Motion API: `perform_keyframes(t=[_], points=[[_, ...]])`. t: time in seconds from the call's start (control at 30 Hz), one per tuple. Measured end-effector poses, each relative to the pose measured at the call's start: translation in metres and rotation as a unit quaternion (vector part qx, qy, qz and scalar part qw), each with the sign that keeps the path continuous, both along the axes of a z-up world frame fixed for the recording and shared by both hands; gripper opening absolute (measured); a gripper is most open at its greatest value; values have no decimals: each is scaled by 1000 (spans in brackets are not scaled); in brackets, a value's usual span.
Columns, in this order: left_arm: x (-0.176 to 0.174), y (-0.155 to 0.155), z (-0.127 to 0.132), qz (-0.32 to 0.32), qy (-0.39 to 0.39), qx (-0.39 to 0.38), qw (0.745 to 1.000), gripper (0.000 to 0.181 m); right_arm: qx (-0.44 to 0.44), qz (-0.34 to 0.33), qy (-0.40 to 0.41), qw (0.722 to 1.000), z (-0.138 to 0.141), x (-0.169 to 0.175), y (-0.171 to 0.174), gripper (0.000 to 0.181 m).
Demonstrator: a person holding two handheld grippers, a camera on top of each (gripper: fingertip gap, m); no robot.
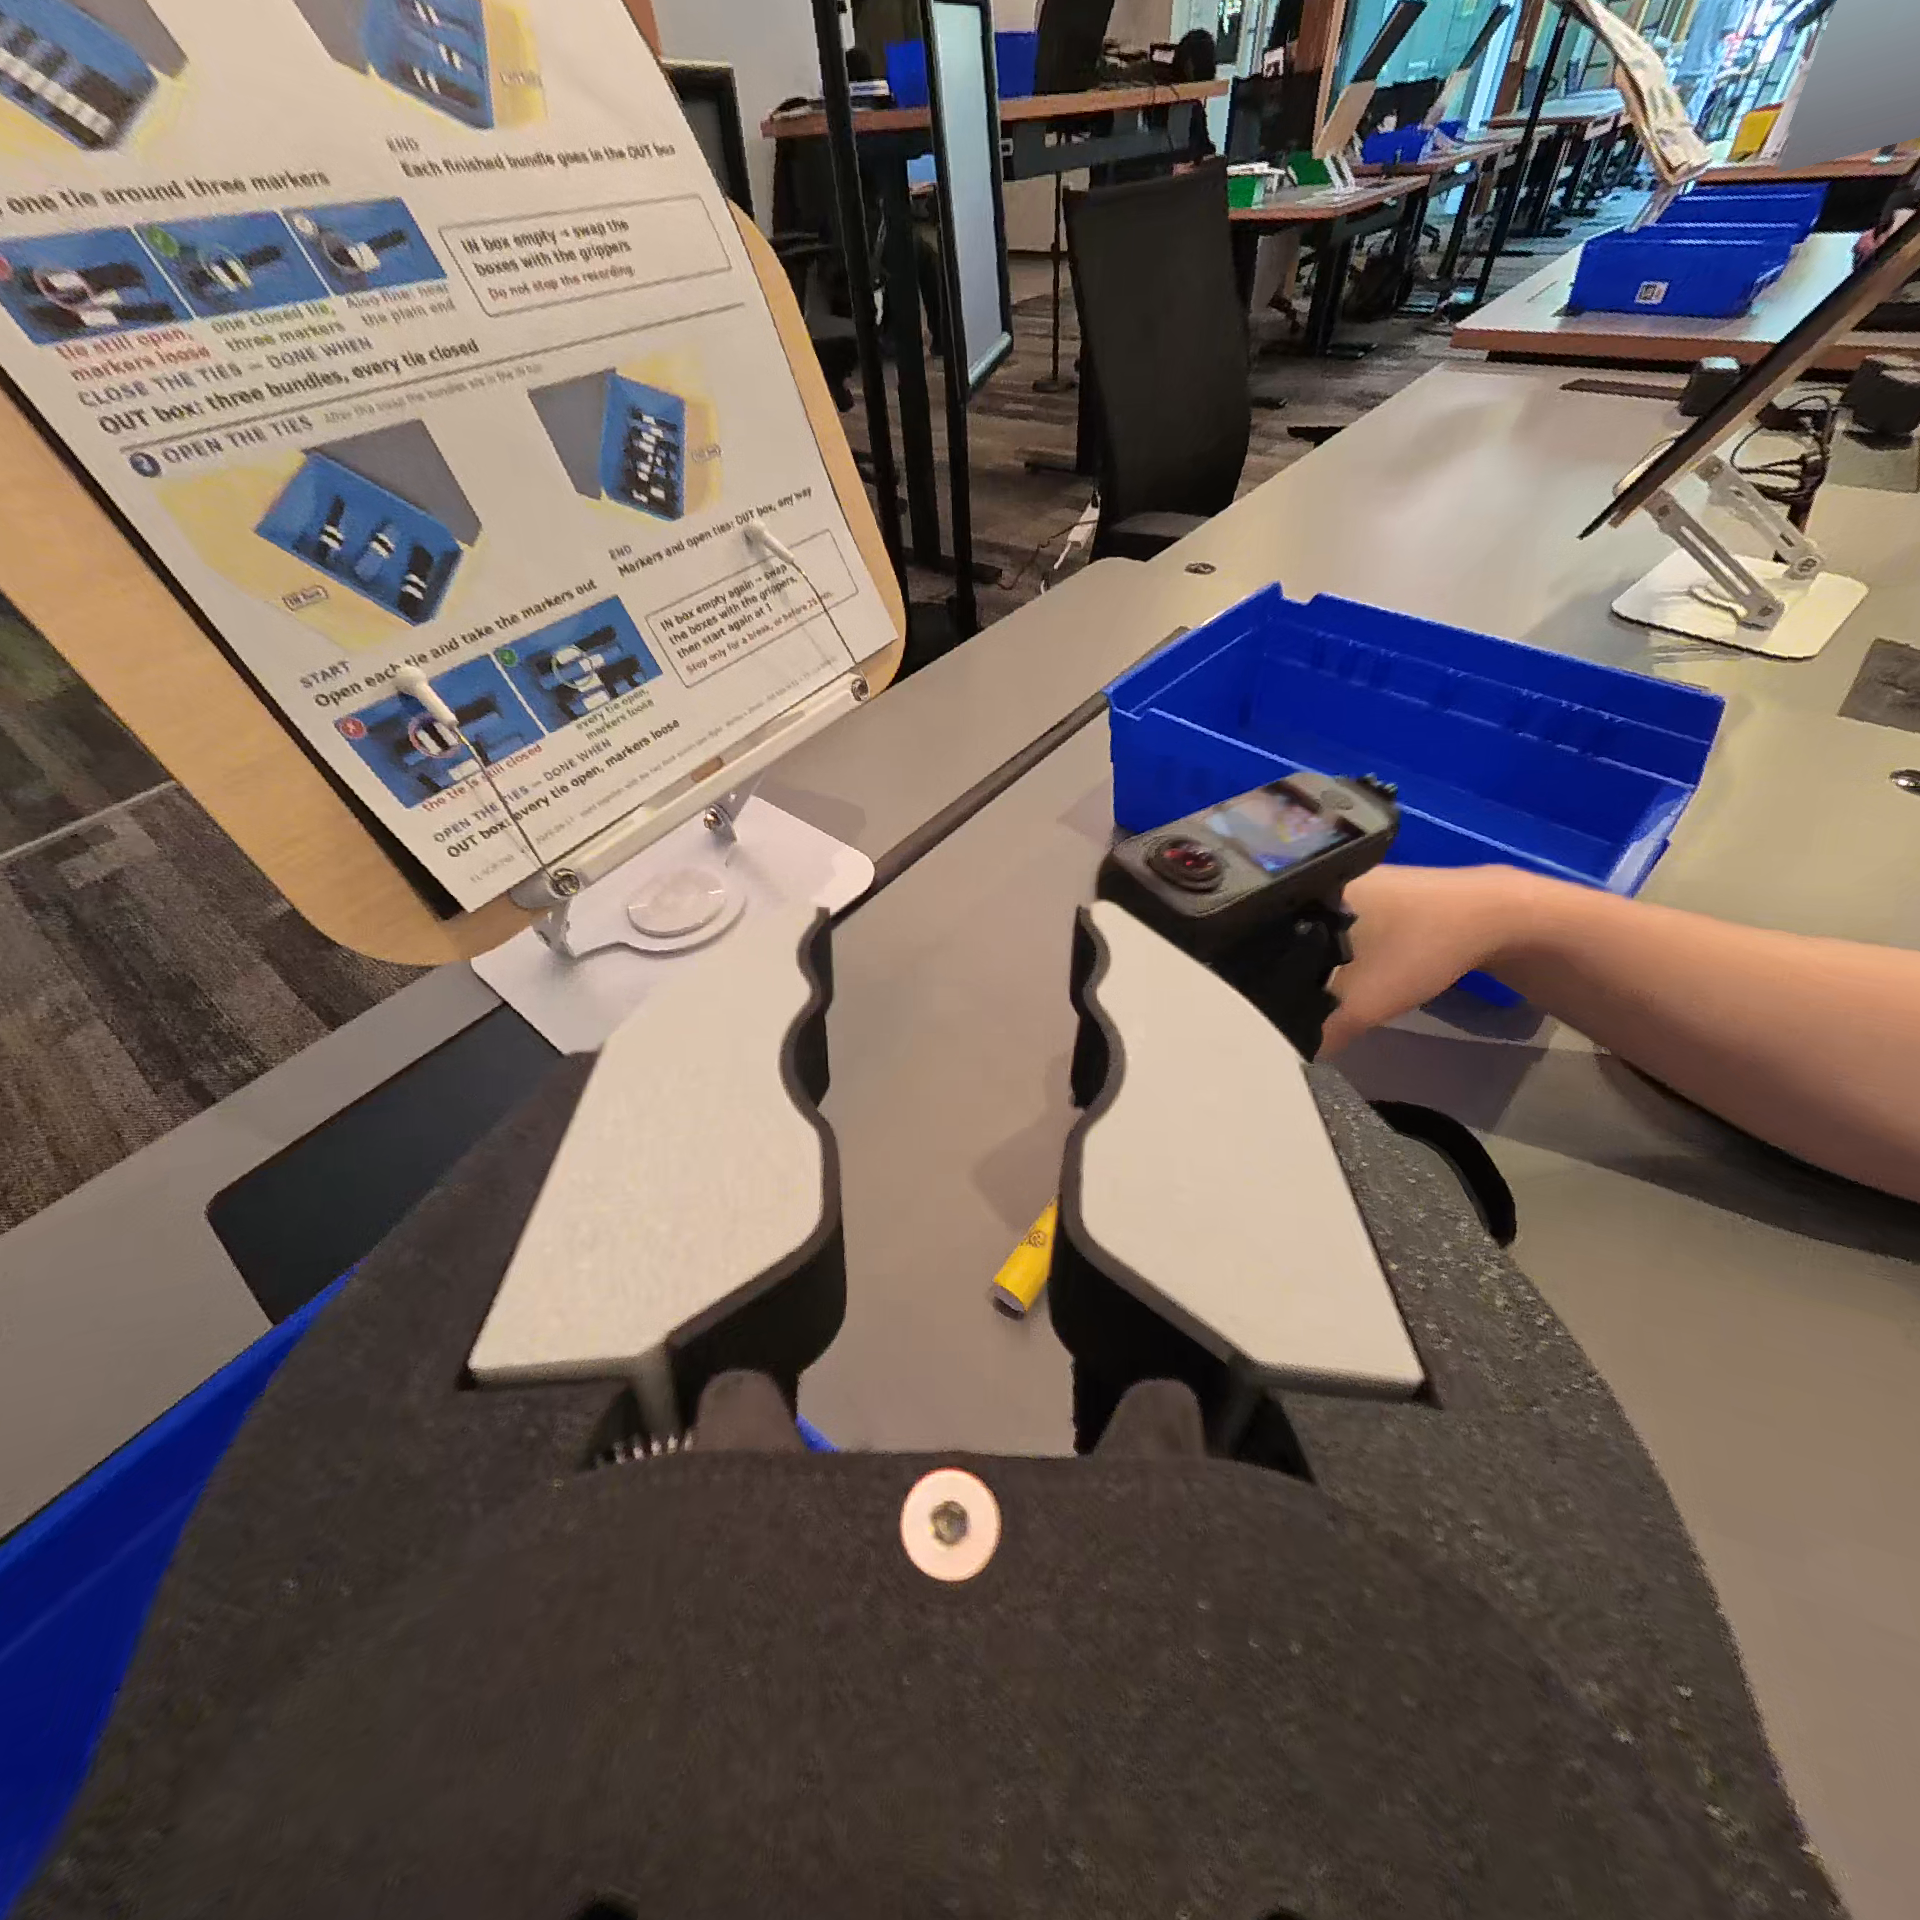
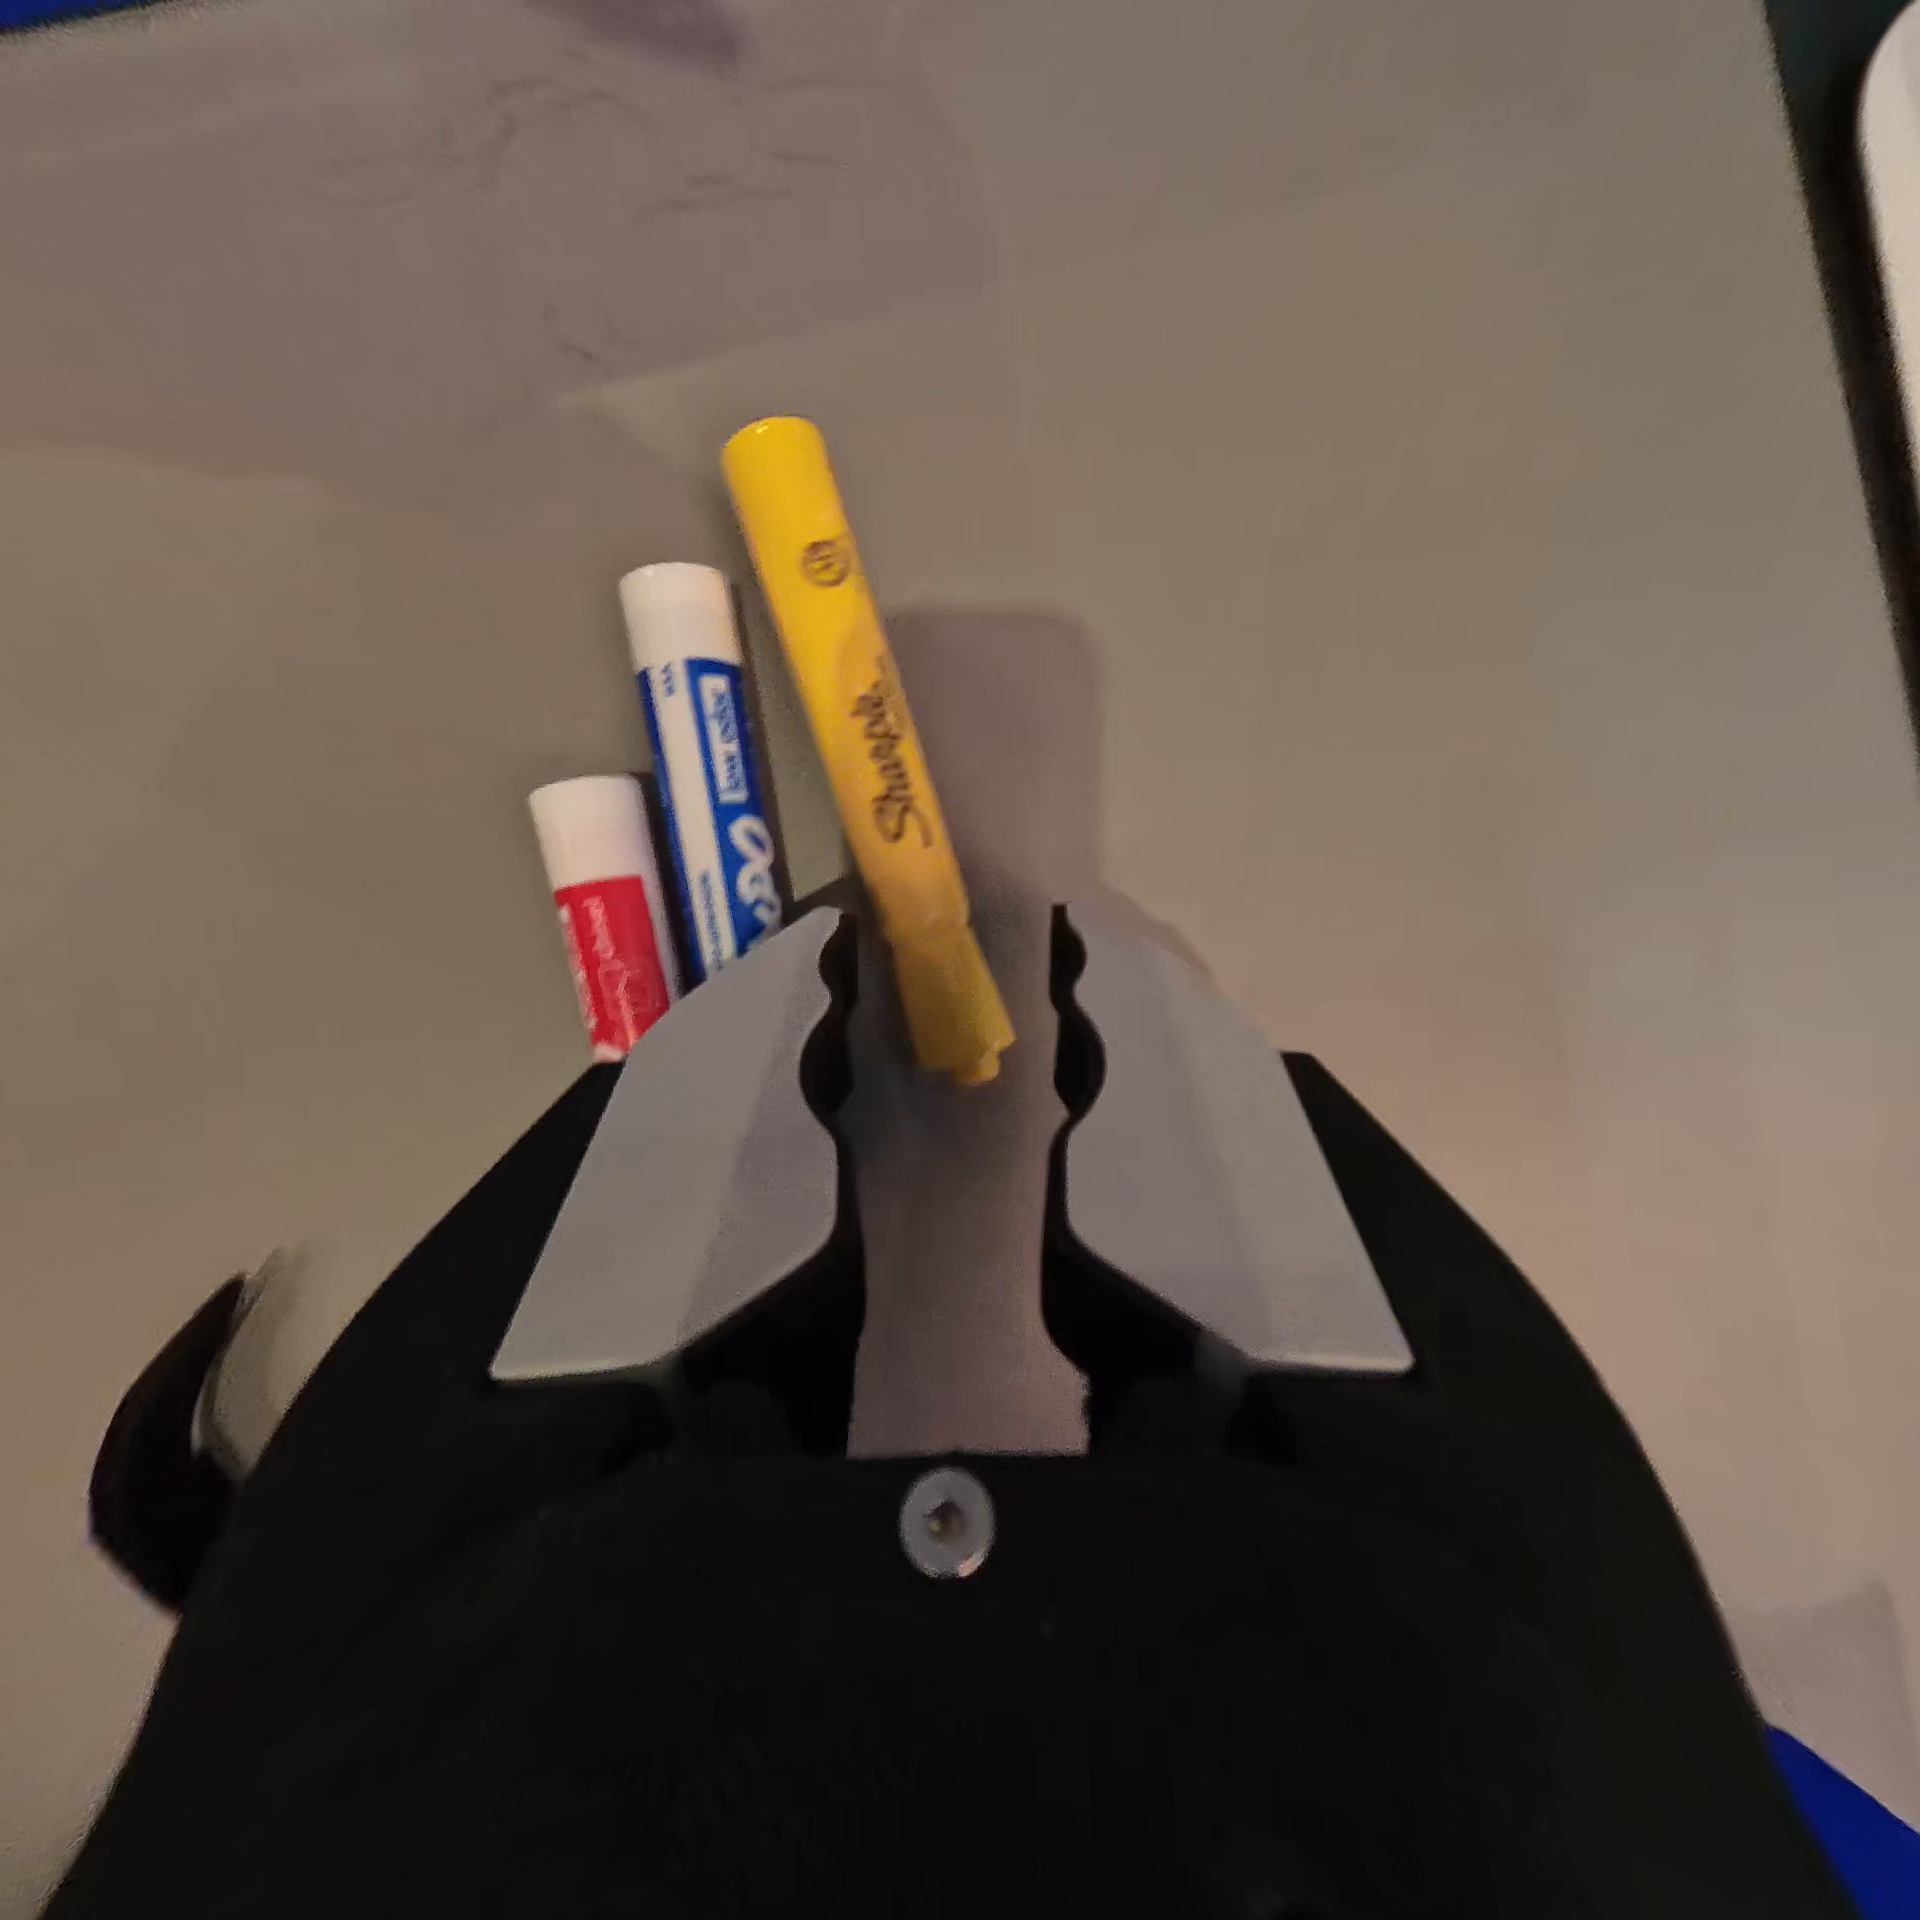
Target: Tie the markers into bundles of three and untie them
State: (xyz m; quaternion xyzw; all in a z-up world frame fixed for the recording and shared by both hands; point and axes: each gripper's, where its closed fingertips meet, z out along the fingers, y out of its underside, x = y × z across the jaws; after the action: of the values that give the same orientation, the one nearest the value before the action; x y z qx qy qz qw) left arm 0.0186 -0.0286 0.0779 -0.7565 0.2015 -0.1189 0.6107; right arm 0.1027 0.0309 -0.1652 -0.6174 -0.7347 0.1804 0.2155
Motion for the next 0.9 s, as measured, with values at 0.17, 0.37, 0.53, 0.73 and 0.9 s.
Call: perform_keyframes(t=[0.17,0.37,0.53,0.73,0.9], points=[[-3,-2,-3,6,17,-10,1000,44,12,49,13,999,18,16,-24,25],[2,-1,-10,-9,17,-25,1000,44,9,62,-46,997,-7,17,-35,20],[3,1,-18,-13,30,-38,999,44,3,77,-40,996,-12,4,-43,20],[7,0,-19,-21,34,-41,998,44,-18,89,-46,995,8,28,-47,19],[10,3,-25,-27,38,-54,997,44,-14,81,-92,992,0,47,-42,20]])
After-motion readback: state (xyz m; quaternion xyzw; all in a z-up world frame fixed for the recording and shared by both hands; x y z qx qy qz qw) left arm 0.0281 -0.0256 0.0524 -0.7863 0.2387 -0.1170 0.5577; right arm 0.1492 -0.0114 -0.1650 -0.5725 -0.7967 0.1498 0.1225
